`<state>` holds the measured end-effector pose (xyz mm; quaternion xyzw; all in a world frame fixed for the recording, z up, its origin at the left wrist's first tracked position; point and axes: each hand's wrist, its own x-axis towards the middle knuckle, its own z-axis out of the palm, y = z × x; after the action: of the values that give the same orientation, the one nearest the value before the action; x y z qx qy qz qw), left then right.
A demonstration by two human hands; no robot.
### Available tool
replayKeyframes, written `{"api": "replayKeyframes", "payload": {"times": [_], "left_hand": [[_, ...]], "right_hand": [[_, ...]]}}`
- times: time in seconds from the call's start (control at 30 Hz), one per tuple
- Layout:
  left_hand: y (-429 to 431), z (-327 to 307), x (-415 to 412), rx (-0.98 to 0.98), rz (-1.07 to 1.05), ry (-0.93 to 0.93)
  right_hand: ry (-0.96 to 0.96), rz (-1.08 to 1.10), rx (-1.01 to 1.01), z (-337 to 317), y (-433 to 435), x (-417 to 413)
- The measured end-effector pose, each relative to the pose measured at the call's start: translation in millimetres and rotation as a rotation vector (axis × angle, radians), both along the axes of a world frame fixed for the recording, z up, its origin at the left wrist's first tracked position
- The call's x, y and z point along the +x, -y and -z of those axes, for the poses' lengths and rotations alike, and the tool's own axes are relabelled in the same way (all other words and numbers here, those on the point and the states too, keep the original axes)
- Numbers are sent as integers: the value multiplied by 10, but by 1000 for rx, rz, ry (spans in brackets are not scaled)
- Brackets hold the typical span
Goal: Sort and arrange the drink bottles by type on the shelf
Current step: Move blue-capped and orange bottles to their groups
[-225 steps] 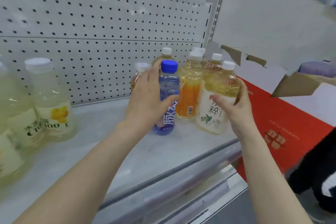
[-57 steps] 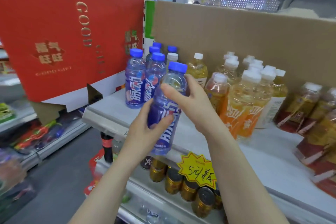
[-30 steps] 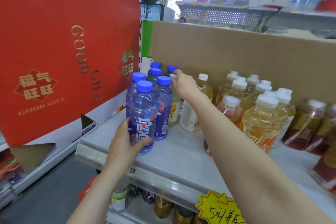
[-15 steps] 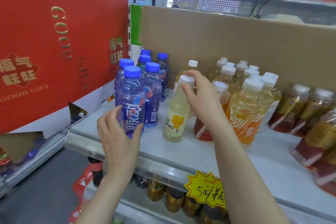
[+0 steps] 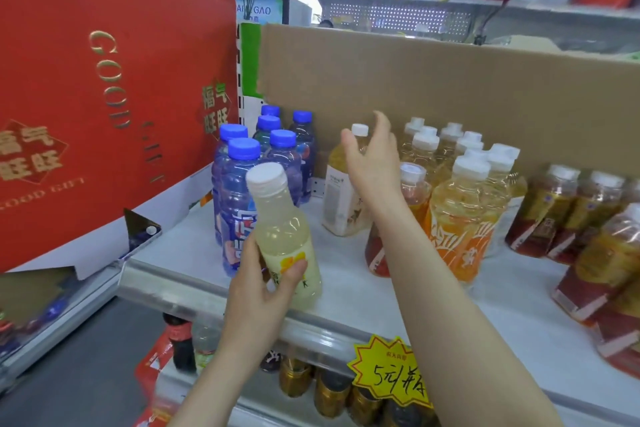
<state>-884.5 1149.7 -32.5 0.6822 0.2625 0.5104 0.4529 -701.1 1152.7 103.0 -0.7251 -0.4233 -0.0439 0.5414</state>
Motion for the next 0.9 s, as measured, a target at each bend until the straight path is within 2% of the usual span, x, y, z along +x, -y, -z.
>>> {"api": "replayKeyframes", "payload": {"times": [0.17,0.37,0.5,0.67,0.73,0.9], "left_hand": [[-69,-107,-203,-58,-24,141],[-172,-123,-411,-96,-30,213],[-219,-62,-430,-121,-55,207],[-248,11,-454,-158,-23,194],[-265,25,-460,-171,-10,192],[-285,69,-457,-221,29,232]], "right_hand": [[-128,176,-332,70,-631,307],[192,236,-450,224,-511,134],[313,201,-457,262,-185,-199],[281,189,-466,252,301,-428],[207,102,-443,298,481,-442],[-61,-120,-181,696,632,-351]]}}
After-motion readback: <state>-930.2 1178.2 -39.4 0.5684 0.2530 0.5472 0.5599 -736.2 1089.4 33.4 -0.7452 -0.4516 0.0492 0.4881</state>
